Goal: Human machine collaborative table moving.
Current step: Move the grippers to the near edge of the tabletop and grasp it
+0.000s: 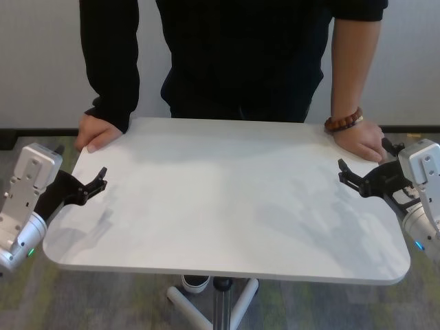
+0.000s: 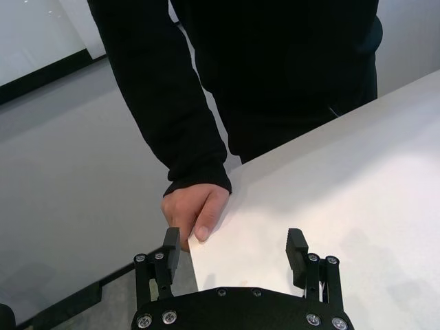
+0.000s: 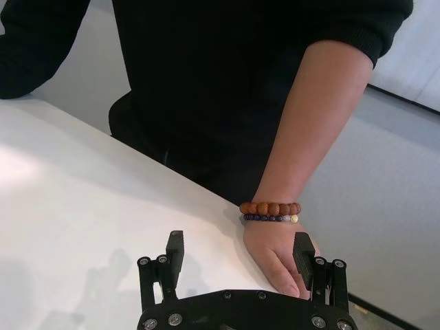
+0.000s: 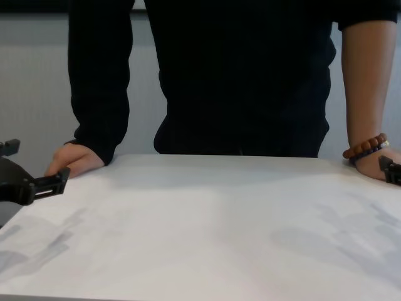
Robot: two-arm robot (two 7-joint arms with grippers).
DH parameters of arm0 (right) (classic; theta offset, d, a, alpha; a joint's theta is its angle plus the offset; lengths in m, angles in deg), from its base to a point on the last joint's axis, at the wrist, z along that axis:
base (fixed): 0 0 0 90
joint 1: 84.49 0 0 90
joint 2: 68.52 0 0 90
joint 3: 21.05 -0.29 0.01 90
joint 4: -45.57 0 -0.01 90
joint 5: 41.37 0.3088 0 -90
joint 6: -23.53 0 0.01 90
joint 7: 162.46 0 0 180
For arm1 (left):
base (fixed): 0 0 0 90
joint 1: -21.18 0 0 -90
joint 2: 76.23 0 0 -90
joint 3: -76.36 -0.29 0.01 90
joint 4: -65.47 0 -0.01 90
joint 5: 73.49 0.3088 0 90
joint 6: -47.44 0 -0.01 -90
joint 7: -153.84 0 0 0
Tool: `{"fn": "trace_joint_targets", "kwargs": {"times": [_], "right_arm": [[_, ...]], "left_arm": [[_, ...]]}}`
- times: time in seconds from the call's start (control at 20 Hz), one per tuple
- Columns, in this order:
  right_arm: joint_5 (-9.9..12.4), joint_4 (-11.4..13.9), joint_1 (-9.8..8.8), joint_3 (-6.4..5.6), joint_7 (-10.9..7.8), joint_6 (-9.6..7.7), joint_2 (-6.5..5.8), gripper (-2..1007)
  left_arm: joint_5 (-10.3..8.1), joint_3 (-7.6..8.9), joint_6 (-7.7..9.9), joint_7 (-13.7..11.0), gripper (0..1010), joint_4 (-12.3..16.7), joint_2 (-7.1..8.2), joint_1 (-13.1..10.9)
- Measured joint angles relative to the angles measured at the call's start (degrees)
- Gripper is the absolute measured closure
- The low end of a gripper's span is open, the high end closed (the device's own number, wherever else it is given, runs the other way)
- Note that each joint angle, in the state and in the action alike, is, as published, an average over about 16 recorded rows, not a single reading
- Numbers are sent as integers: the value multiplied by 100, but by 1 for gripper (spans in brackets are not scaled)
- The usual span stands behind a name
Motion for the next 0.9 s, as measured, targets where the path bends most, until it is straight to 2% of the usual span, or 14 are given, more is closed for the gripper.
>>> {"fn": "trace_joint_targets", "kwargs": {"times": [0.9], "right_arm": [[0,0,0,0,0,0,0,2]], "left_arm": [[0,0,0,0,9,0,0,0]]}}
